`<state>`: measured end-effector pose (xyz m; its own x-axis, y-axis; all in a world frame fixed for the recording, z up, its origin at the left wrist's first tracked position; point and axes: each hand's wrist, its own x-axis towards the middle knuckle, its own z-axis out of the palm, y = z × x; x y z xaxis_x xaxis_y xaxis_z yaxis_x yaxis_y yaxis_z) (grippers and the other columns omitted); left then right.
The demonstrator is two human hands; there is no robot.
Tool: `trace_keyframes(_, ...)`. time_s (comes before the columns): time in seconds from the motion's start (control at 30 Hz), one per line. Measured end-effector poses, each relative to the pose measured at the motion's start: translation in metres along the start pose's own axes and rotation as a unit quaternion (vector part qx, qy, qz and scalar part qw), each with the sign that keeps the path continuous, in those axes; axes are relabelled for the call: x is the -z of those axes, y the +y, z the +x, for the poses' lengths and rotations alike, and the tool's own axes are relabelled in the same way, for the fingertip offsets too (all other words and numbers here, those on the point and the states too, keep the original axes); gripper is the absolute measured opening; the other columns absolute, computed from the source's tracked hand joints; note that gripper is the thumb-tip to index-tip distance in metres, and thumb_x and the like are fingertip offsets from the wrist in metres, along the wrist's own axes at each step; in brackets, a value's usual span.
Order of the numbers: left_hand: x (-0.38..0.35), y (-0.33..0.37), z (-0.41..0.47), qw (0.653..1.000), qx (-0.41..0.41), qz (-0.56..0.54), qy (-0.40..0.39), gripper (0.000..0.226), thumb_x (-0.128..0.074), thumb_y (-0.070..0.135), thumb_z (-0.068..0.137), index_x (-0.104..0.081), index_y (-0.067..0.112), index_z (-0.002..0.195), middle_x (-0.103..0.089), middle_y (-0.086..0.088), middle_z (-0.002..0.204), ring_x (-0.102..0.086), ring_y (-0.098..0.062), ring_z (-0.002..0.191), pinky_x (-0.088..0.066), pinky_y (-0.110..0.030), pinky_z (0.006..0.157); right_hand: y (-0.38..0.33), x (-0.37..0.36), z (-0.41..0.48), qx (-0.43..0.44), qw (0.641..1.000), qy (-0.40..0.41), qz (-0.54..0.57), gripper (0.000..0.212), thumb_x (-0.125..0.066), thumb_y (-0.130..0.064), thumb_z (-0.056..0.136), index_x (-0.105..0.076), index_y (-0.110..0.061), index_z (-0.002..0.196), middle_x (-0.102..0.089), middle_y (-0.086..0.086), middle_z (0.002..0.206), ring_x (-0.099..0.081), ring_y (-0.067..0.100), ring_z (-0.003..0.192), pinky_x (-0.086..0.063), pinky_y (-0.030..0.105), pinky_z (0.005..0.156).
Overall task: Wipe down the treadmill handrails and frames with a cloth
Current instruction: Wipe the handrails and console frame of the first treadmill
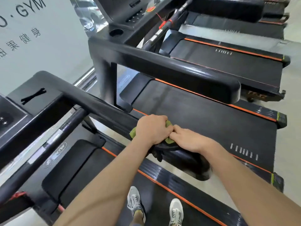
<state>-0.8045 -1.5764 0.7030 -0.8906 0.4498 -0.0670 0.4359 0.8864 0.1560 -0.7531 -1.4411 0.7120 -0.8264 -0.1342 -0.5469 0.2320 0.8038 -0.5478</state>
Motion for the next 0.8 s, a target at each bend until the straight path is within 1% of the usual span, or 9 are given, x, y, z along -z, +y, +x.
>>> trace_keyframes(0.13, -0.011, 0.044, -0.015, 1.000, -0.018, -0.002, 0.023, 0.029, -0.047, 0.046, 0.087, -0.059, 0.020, 0.086, -0.070, -0.007, 0.093, -0.062, -0.032, 0.092, -0.035, -0.035, 0.065, 0.034, -0.002, -0.036, -0.019, 1.000, 0.016, 0.018, 0.027, -0.033, -0.038, 0.098, -0.044, -0.014, 0.102, -0.059, 0.015, 0.116, -0.052, 0.027, 0.100, -0.039, 0.039, 0.080)
trace_keyframes(0.23, -0.024, 0.066, -0.025, 0.998, -0.035, -0.011, 0.056, 0.029, -0.047, 0.046, 0.087, -0.058, 0.020, 0.086, -0.068, -0.006, 0.090, -0.062, -0.032, 0.090, -0.038, -0.037, 0.066, 0.054, -0.001, -0.060, -0.024, 0.999, 0.021, 0.041, 0.026, -0.036, -0.037, 0.098, -0.044, -0.016, 0.112, -0.057, 0.009, 0.117, -0.049, 0.023, 0.099, -0.037, 0.035, 0.077)
trace_keyframes(0.33, -0.037, 0.084, -0.036, 0.993, -0.058, -0.010, 0.101, 0.031, -0.047, 0.048, 0.086, -0.059, 0.020, 0.085, -0.066, -0.003, 0.082, -0.062, -0.031, 0.080, -0.041, -0.037, 0.063, 0.075, -0.003, -0.081, -0.029, 0.992, 0.028, 0.123, 0.023, -0.043, -0.031, 0.096, -0.044, -0.027, 0.119, -0.053, -0.005, 0.109, -0.048, 0.016, 0.101, -0.037, 0.027, 0.074)
trace_keyframes(0.4, -0.045, 0.096, -0.045, 0.987, -0.074, -0.014, 0.142, 0.034, -0.044, 0.049, 0.085, -0.062, 0.021, 0.087, -0.066, -0.001, 0.080, -0.062, -0.029, 0.074, -0.043, -0.036, 0.061, 0.090, -0.012, -0.091, -0.034, 0.980, 0.053, 0.188, 0.024, -0.048, -0.029, 0.093, -0.045, -0.034, 0.116, -0.057, -0.006, 0.110, -0.053, 0.014, 0.102, -0.041, 0.025, 0.077)
trace_keyframes(0.5, -0.054, 0.111, -0.060, 0.980, -0.083, -0.049, 0.177, 0.031, -0.045, 0.045, 0.086, -0.064, 0.023, 0.093, -0.067, 0.002, 0.091, -0.060, -0.024, 0.081, -0.046, -0.036, 0.069, 0.104, -0.033, -0.095, -0.057, 0.956, 0.129, 0.257, 0.026, -0.051, -0.022, 0.086, -0.049, -0.033, 0.110, -0.065, 0.002, 0.101, -0.059, 0.019, 0.090, -0.048, 0.038, 0.083)
trace_keyframes(0.6, -0.067, 0.126, -0.074, 0.971, -0.154, -0.070, 0.168, 0.020, -0.057, 0.033, 0.087, -0.068, 0.023, 0.101, -0.067, 0.002, 0.109, -0.058, -0.022, 0.102, -0.049, -0.036, 0.088, 0.108, -0.056, -0.105, -0.076, 0.935, 0.186, 0.291, 0.024, -0.051, -0.011, 0.082, -0.046, -0.026, 0.100, -0.065, 0.005, 0.089, -0.060, 0.023, 0.081, -0.050, 0.042, 0.073)
trace_keyframes(0.67, -0.073, 0.141, -0.083, 0.966, -0.223, -0.047, 0.120, 0.016, -0.057, 0.026, 0.086, -0.069, 0.023, 0.096, -0.066, 0.003, 0.104, -0.055, -0.021, 0.104, -0.047, -0.036, 0.091, 0.114, -0.067, -0.118, -0.110, 0.886, 0.198, 0.405, 0.022, -0.045, 0.003, 0.079, -0.045, -0.016, 0.091, -0.059, 0.010, 0.084, -0.056, 0.026, 0.076, -0.048, 0.036, 0.061)
trace_keyframes(0.73, -0.075, 0.157, -0.101, 0.965, -0.242, -0.073, 0.074, 0.015, -0.053, 0.019, 0.085, -0.068, 0.021, 0.086, -0.065, 0.002, 0.091, -0.057, -0.022, 0.094, -0.048, -0.038, 0.082, 0.125, -0.075, -0.135, -0.133, 0.792, 0.164, 0.573, 0.024, -0.037, 0.011, 0.075, -0.045, -0.008, 0.086, -0.047, 0.012, 0.078, -0.048, 0.027, 0.069, -0.042, 0.034, 0.058)
trace_keyframes(0.8, -0.073, 0.168, -0.122, 0.969, -0.144, -0.197, 0.034, 0.016, -0.054, 0.023, 0.092, -0.070, 0.024, 0.090, -0.069, 0.002, 0.092, -0.061, -0.022, 0.090, -0.048, -0.035, 0.077, 0.137, -0.078, -0.154, -0.139, 0.716, 0.128, 0.672, 0.020, -0.040, 0.005, 0.077, -0.053, -0.006, 0.088, -0.050, 0.014, 0.078, -0.051, 0.028, 0.066, -0.044, 0.035, 0.062)
